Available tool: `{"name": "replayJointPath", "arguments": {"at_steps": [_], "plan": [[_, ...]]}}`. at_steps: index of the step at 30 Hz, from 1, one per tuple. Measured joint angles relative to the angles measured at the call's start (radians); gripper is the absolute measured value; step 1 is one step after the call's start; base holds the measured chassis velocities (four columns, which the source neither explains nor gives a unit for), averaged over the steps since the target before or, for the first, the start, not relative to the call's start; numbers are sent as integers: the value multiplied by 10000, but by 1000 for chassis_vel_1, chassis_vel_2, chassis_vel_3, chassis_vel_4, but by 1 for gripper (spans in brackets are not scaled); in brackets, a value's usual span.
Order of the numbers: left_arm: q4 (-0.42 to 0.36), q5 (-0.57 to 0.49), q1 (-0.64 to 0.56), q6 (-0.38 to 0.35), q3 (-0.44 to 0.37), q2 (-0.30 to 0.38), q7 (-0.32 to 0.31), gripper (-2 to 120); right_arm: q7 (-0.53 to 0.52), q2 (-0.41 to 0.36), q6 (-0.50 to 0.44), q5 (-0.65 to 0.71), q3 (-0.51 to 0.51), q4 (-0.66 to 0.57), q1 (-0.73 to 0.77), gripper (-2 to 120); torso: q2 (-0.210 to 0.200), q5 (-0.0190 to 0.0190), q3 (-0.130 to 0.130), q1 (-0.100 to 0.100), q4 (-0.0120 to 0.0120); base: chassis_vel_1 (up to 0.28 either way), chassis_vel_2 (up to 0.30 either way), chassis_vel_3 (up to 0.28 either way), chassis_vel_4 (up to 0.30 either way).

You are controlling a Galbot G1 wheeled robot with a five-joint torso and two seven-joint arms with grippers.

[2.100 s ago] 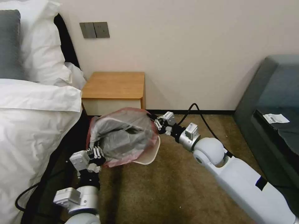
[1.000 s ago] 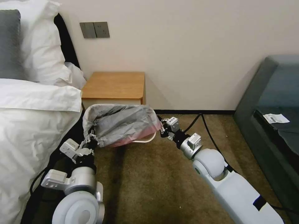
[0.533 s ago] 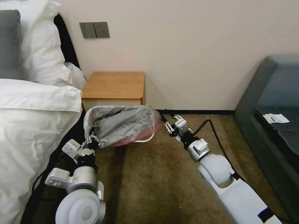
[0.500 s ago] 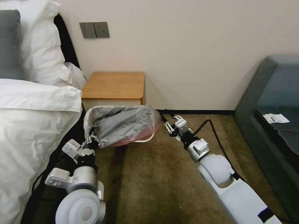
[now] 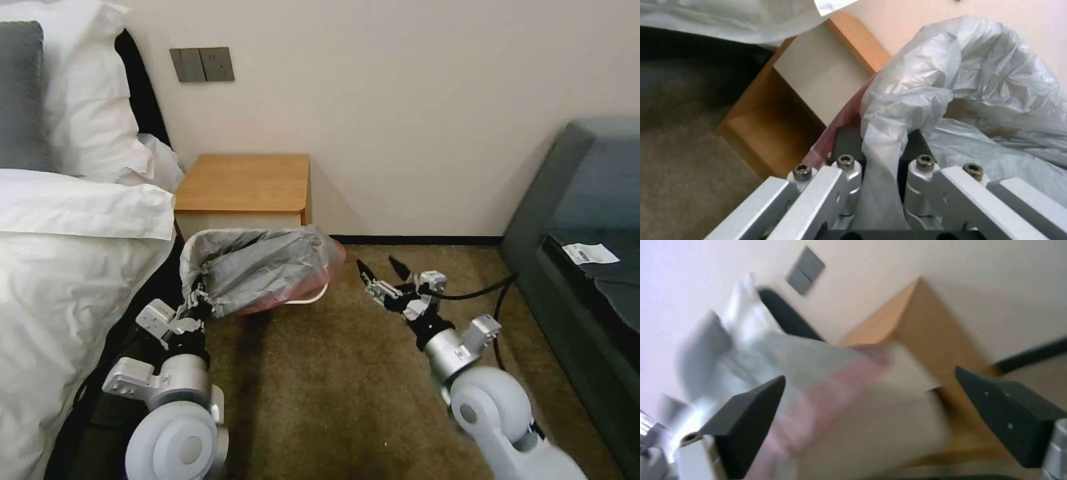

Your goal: Pick up the garbage bag from the table and place it over the trash can.

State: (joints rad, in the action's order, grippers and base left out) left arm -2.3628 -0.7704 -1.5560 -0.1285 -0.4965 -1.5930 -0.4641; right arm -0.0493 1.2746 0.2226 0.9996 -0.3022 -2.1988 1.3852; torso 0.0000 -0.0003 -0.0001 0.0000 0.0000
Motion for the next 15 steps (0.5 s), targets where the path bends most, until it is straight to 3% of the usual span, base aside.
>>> {"name": "replayJointPath", "arguments": {"at_steps": [6, 8, 15], "plan": [[-210, -27, -168, 8, 84, -46, 8, 9, -456, 1543, 206, 1550, 53, 162, -280, 100, 0, 2, 0, 0, 2, 0, 0, 0, 0], [-286, -28, -239, 14, 78, -58, 12, 9, -466, 2178, 233, 1678, 29, 300, -278, 100, 0, 1, 0, 0, 1, 0, 0, 0, 0], [-393, -24, -297, 23, 56, -109, 18, 9, -252, 3220, 242, 1460, 193, 719, -191, 100, 0, 0, 0, 0, 2, 0, 0, 0, 0]]}}
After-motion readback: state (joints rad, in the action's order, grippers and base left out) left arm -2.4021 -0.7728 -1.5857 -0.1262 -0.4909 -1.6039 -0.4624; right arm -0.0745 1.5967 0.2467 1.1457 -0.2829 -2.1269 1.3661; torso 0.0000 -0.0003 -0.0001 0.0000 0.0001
